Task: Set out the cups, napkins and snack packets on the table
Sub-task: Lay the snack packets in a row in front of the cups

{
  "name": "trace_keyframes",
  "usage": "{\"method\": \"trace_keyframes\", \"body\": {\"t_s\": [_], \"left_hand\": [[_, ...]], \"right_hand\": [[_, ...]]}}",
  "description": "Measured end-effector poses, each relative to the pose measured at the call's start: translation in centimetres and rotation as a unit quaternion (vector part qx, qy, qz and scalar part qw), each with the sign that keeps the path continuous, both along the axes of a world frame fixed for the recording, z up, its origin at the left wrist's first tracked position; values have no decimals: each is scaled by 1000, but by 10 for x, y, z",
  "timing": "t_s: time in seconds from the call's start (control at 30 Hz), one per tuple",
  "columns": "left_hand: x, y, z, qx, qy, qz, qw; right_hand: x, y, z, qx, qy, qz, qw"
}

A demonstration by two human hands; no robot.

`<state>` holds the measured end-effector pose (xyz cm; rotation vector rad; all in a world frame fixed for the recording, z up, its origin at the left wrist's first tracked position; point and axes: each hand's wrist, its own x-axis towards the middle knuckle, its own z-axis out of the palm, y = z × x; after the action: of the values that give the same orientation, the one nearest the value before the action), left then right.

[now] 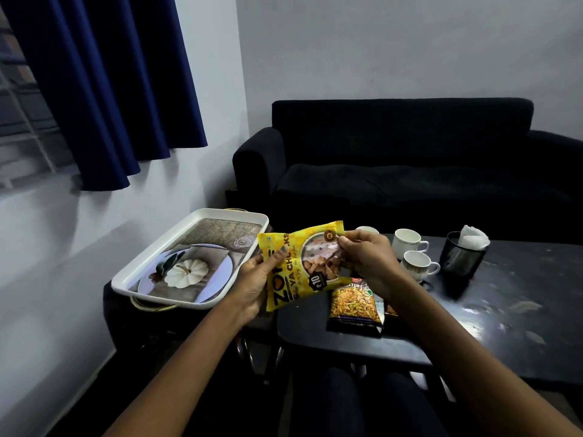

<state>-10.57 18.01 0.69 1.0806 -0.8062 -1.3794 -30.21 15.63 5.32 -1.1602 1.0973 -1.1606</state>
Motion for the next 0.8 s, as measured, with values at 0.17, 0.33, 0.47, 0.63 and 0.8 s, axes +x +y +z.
{"method": "trace_keyframes", "body": {"t_s": [0.17,0.33,0.47,0.63,0.8], "left_hand": [[6,-3,-5,-1,13,40,999],[12,-7,-6,-11,13,68,998],[9,-6,-6,-19,20,73,997],[6,-6,-6,-14,57,87,994],[3,-4,-8,-11,48,91,995]], "right_hand": [[0,8,-5,-50,52,29,997],[-5,15,-14,9,122,101,987],[-4,14,-17,22,57,54,997],[1,15,-19,30,5,-1,1000],[6,17,-27,66,-17,-32,997]]}}
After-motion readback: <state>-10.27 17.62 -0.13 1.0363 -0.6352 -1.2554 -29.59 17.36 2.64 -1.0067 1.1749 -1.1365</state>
